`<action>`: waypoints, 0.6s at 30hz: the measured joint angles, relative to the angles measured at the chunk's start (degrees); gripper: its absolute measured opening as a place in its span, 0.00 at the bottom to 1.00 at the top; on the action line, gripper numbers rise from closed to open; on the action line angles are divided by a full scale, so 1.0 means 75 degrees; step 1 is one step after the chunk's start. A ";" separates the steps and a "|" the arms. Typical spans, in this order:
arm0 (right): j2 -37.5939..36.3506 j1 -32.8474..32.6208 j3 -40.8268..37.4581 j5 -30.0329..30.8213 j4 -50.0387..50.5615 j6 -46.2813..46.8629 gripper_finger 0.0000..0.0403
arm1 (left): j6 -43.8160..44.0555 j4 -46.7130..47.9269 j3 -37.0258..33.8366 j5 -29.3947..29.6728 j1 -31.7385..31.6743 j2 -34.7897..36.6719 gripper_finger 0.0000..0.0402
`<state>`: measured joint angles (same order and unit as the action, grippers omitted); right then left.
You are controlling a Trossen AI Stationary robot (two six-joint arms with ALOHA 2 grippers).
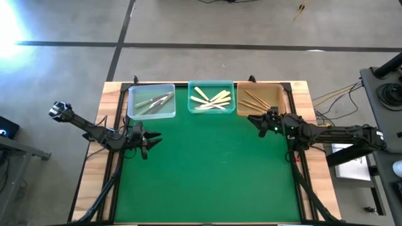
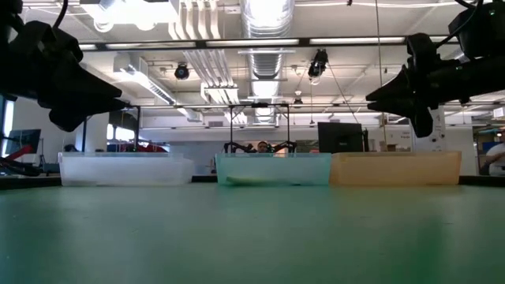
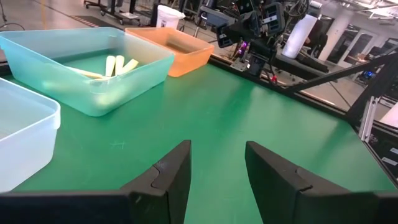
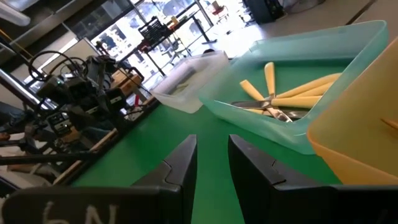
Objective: Sort silverware by color (type)
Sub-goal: Return to Home Position
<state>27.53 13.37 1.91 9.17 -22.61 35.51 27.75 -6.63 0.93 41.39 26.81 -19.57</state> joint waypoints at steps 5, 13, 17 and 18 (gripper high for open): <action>0.0000 0.0000 0.0000 -0.0004 0.0003 0.0003 0.20 | 0.0000 0.0000 0.0003 0.0000 0.0000 0.0000 0.34; -0.0172 0.0000 0.0000 -0.0012 0.0019 0.0006 0.20 | 0.0000 0.0035 0.0003 -0.0001 0.0001 0.0089 0.34; -0.0566 0.0003 -0.0060 -0.0015 0.0000 0.0009 0.20 | 0.0000 0.0025 0.0006 0.0000 -0.0009 0.0386 0.34; -0.0687 0.0003 -0.0097 -0.0015 0.0006 0.0009 0.20 | 0.0000 0.0047 0.0006 0.0003 -0.0009 0.0497 0.34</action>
<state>22.38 13.39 1.19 9.06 -22.57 35.57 27.75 -6.28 0.97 41.41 26.74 -15.85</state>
